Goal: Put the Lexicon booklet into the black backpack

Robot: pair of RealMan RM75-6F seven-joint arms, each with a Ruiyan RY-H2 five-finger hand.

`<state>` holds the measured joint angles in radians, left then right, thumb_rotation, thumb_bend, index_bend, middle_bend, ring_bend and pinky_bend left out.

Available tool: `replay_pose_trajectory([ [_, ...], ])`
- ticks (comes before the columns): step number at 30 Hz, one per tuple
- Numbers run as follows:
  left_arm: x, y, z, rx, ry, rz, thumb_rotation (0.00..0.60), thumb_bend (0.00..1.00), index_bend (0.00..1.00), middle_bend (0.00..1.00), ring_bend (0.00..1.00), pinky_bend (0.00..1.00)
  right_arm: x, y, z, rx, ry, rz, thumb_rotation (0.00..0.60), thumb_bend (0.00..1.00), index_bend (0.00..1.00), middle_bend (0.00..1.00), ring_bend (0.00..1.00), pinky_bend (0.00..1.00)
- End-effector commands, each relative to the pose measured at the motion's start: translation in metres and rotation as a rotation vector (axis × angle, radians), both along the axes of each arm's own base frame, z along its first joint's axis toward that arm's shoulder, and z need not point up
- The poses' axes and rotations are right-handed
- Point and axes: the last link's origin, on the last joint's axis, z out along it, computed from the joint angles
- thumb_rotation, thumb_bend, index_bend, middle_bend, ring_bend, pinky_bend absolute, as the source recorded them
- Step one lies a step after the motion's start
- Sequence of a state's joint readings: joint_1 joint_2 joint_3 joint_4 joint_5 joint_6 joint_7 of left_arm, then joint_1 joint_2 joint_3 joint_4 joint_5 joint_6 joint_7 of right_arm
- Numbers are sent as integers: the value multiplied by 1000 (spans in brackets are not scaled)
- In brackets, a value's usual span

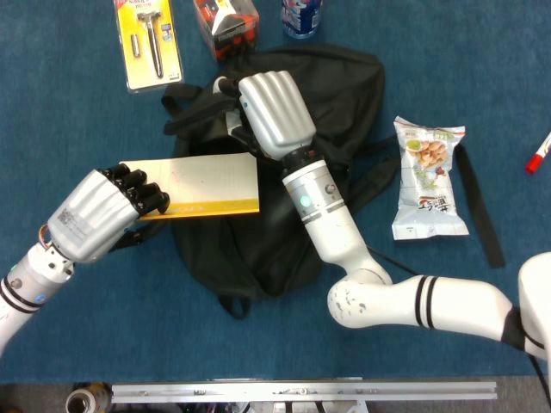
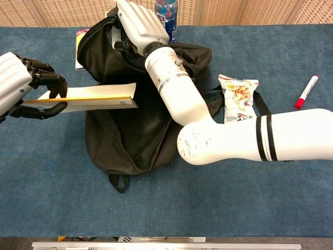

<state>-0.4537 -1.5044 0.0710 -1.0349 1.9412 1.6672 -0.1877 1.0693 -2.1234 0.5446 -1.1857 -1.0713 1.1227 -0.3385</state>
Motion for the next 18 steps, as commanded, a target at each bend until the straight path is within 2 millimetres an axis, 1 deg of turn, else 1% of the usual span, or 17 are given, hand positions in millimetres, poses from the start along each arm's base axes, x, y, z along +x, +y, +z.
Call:
replay_pose_trajectory([
  [1,4,1,-6,8,8,2,600,449,742,687,585,679,7,-1,-3,-8,-13,4,600,812,668,588,583,743],
  [5,12,1,-15,-1,1,-2,600,449,742,687,585,679,18,-3,-7,-17,-32,-1,600,812,668,588,583,743],
  [10,20,1,-28,-14,5,3,600,449,740,687,585,679,24,-5,-12,-27,-51,-7,600,813,668,588,583,743],
  [15,21,3,-41,-22,41,14,600,449,738,685,585,679,30,-4,-15,-15,-78,-7,600,812,668,588,583,743],
  [18,21,7,-45,-20,49,31,600,449,736,685,585,679,31,-1,-14,-16,-85,7,600,812,668,588,583,743],
])
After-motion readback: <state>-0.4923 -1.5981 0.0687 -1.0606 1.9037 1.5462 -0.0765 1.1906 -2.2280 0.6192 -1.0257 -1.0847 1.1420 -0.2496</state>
